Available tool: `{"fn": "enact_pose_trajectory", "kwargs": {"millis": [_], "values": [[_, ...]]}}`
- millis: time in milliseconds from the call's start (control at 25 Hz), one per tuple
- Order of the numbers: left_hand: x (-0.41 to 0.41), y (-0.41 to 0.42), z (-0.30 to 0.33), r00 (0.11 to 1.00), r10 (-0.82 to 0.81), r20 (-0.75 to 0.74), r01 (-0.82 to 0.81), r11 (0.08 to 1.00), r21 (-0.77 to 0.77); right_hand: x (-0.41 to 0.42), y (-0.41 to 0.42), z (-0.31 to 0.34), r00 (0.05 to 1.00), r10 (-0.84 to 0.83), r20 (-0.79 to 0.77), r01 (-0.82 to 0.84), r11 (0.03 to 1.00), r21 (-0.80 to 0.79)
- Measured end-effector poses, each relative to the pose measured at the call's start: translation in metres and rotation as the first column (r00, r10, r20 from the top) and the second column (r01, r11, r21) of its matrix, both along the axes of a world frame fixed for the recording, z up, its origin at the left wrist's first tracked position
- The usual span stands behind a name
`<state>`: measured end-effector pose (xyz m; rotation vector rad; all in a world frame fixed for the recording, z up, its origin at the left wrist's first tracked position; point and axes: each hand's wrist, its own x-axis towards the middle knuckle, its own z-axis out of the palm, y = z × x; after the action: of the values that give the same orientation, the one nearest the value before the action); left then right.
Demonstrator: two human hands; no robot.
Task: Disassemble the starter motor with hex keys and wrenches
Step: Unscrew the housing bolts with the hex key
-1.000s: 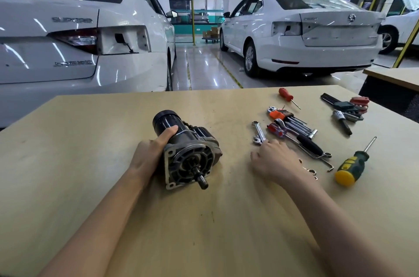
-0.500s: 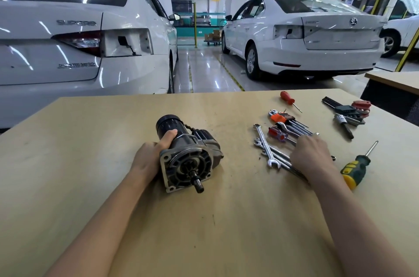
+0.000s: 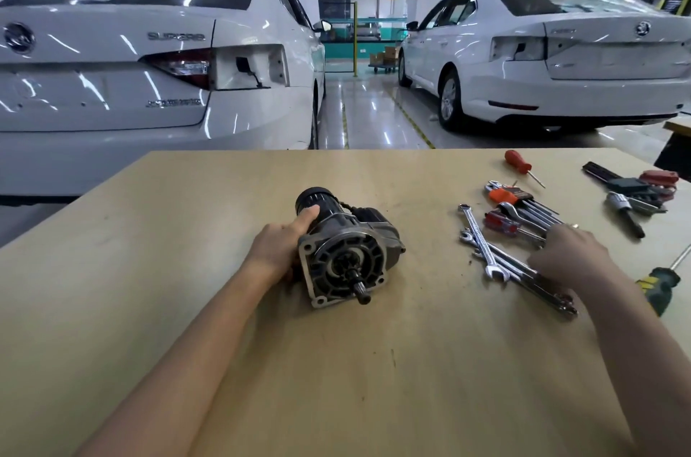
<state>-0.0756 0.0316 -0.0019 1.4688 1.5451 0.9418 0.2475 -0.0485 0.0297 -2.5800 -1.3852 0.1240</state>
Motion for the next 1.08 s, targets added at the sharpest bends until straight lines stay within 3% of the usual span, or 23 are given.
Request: {"fn": "enact_pose_trajectory", "kwargs": {"millis": [80, 160, 200, 280, 360, 440, 520, 600, 720, 800, 920, 1080], "values": [[-0.001, -0.009, 0.005, 0.999, 0.017, 0.043, -0.022, 0.994, 0.104, 0.003, -0.006, 0.008, 1.0, 0.006, -0.012, -0.006, 0.999, 0.044], [-0.003, -0.029, 0.014, 0.976, 0.001, 0.217, -0.087, 0.919, 0.384, 0.006, -0.011, 0.016, 0.999, 0.024, -0.034, -0.021, 0.995, 0.102], [-0.005, -0.039, 0.018, 0.963, -0.082, 0.255, -0.063, 0.856, 0.513, 0.007, -0.012, 0.019, 0.998, 0.044, -0.045, -0.038, 0.992, 0.122], [-0.003, -0.053, 0.021, 0.963, -0.25, 0.101, 0.124, 0.742, 0.659, 0.005, -0.014, 0.025, 0.991, 0.105, -0.081, -0.09, 0.982, 0.165], [0.002, -0.057, 0.015, 0.965, -0.252, -0.077, 0.237, 0.698, 0.676, -0.001, -0.014, 0.026, 0.952, 0.196, -0.234, -0.128, 0.953, 0.275], [0.004, -0.056, 0.012, 0.97, -0.207, -0.128, 0.238, 0.693, 0.68, -0.015, -0.013, 0.026, 0.859, 0.285, -0.425, -0.103, 0.91, 0.402], [0.003, -0.054, 0.011, 0.968, -0.199, -0.154, 0.248, 0.663, 0.706, -0.035, -0.007, 0.024, 0.705, 0.401, -0.585, -0.054, 0.853, 0.519], [-0.001, -0.052, 0.01, 0.965, -0.196, -0.173, 0.26, 0.64, 0.723, -0.059, -0.004, 0.018, 0.452, 0.503, -0.736, 0.055, 0.808, 0.586], [-0.006, -0.05, 0.011, 0.971, -0.193, -0.144, 0.237, 0.664, 0.709, -0.091, -0.007, 0.009, 0.098, 0.604, -0.791, 0.117, 0.782, 0.612], [-0.009, -0.049, 0.012, 0.975, -0.191, -0.114, 0.216, 0.692, 0.689, -0.107, -0.013, 0.004, -0.038, 0.64, -0.768, 0.094, 0.767, 0.635], [-0.011, -0.049, 0.009, 0.982, -0.163, -0.1, 0.188, 0.718, 0.67, -0.124, -0.02, -0.002, -0.025, 0.696, -0.717, 0.05, 0.717, 0.695], [-0.007, -0.053, 0.009, 0.968, -0.169, -0.183, 0.249, 0.658, 0.71, -0.131, -0.018, -0.001, 0.01, 0.733, -0.68, 0.069, 0.678, 0.732]]}}
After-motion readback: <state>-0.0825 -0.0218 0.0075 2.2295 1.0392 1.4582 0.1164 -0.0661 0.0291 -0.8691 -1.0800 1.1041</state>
